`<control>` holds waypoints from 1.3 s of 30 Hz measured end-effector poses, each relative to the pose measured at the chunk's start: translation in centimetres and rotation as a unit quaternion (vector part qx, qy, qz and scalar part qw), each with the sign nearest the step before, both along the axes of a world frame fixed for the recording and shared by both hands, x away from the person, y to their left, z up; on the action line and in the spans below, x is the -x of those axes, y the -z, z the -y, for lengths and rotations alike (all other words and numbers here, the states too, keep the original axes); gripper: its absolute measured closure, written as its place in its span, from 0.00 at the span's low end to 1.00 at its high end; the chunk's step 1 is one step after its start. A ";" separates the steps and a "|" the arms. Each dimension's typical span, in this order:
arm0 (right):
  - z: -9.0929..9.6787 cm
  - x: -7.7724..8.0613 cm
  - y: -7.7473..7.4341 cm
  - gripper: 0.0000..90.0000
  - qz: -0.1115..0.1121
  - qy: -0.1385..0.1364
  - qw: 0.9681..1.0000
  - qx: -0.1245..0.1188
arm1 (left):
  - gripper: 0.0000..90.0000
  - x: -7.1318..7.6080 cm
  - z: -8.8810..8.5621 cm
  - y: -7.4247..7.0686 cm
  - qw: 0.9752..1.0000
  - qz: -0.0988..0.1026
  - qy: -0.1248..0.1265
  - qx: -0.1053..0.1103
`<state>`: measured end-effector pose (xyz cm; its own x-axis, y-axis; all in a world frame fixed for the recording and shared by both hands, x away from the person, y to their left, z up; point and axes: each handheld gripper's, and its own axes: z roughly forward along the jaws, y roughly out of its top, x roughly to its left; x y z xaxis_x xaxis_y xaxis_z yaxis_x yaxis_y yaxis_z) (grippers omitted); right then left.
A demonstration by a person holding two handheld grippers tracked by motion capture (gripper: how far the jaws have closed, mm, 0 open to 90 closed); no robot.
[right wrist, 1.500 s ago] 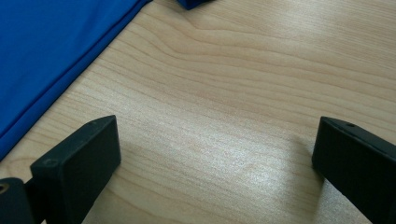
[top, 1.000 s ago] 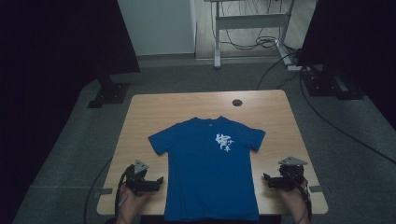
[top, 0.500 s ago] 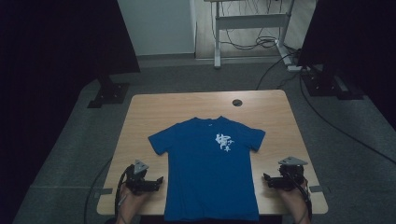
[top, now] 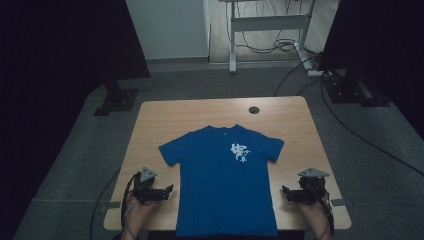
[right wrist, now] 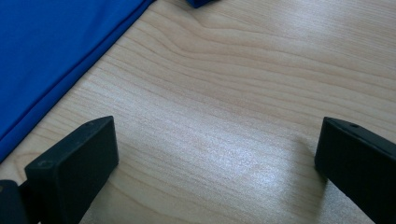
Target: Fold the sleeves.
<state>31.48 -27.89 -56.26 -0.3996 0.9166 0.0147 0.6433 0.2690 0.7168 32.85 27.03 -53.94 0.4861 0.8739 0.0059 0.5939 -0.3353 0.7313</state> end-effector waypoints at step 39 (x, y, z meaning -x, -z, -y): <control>0.0 0.0 0.0 0.00 0.000 0.000 1.000 0.000 | 0.04 -6.0 -0.1 -2.8 1.000 0.018 -0.008 0.017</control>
<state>31.48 -27.89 -56.26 -0.4001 0.9163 0.0156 0.6433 0.2686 0.7170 38.85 27.15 -51.17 0.4722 0.8815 -0.0067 0.5723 -0.3008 0.7629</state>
